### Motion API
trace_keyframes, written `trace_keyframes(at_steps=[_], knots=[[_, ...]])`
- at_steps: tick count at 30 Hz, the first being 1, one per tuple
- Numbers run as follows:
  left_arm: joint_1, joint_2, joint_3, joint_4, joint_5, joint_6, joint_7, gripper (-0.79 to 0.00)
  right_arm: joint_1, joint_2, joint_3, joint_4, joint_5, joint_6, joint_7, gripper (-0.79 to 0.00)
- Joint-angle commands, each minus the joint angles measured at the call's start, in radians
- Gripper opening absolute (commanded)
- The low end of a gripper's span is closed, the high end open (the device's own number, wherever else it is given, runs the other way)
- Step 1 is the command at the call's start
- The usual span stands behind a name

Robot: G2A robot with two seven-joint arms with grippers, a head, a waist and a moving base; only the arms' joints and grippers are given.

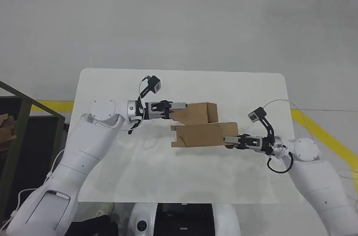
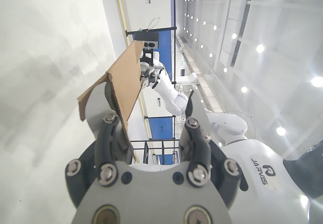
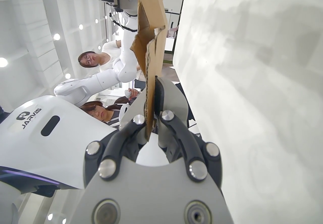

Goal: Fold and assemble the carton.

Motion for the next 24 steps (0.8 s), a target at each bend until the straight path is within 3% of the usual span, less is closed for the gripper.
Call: trace_keyframes(at_steps=[1, 7, 12, 14, 19, 20, 22, 24], knots=[[0.002, 0.001, 0.002, -0.004, 0.024, 0.005, 0.006, -0.428, 0.001, 0.0, 0.002, 0.001, 0.001, 0.0, 0.0, -0.785], [0.009, 0.003, 0.002, -0.019, 0.045, 0.013, 0.021, -0.514, -0.001, -0.001, 0.008, -0.004, -0.003, 0.007, -0.015, -0.785], [0.013, 0.002, 0.002, -0.031, 0.047, 0.017, 0.03, -0.671, -0.005, -0.001, 0.008, -0.02, -0.025, 0.021, -0.034, -0.785], [0.013, 0.003, 0.001, -0.03, 0.048, 0.017, 0.031, -0.785, -0.006, -0.001, 0.009, -0.024, -0.03, 0.024, -0.039, -0.785], [0.015, 0.004, -0.004, -0.024, 0.05, 0.018, 0.032, -0.785, -0.011, -0.001, 0.012, -0.031, -0.036, 0.027, -0.042, -0.785], [0.015, 0.004, -0.004, -0.024, 0.051, 0.018, 0.033, -0.785, -0.012, -0.001, 0.013, -0.033, -0.036, 0.03, -0.043, -0.736], [0.017, 0.004, -0.006, -0.023, 0.049, 0.018, 0.033, -0.785, -0.015, 0.0, 0.018, -0.033, -0.038, 0.032, -0.043, 0.0], [0.02, 0.005, -0.009, -0.023, 0.045, 0.017, 0.032, -0.785, -0.016, 0.005, 0.041, -0.01, -0.051, 0.028, -0.062, 0.0]])
